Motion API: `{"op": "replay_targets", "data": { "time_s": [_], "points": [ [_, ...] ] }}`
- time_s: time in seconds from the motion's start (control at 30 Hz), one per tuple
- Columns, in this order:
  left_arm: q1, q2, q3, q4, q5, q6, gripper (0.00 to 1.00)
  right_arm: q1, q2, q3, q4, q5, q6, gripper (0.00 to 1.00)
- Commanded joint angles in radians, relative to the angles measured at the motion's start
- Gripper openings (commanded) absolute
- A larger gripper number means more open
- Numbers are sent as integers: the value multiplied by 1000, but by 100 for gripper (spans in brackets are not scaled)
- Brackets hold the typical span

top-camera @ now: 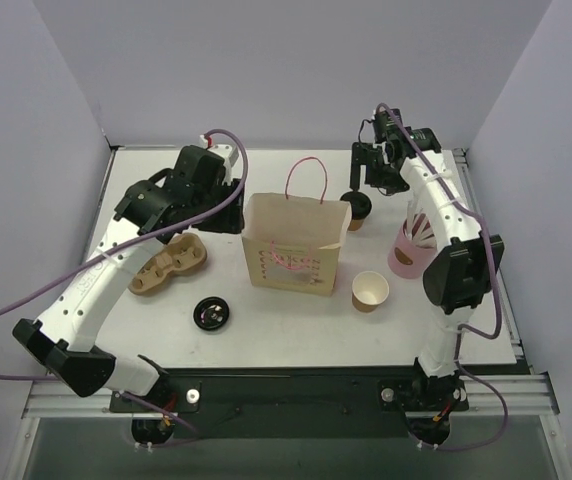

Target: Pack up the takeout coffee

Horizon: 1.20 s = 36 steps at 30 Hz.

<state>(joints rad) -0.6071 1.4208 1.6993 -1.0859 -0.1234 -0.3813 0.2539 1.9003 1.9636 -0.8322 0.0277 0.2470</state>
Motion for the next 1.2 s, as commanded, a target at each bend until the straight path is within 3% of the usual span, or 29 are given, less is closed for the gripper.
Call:
{"op": "replay_targets", "data": {
  "time_s": [0.0, 0.4, 1.17],
  "points": [
    [-3, -51, 46, -45, -27, -10, 62, -8, 72, 86, -8, -74, -22, 81],
    [-3, -85, 31, -71, -110, -2, 63, -7, 236, 161, -11, -65, 15, 80],
    [-3, -109, 3, -86, -142, -1, 63, 15, 327, 173, -4, -31, -2, 80]
  ]
}}
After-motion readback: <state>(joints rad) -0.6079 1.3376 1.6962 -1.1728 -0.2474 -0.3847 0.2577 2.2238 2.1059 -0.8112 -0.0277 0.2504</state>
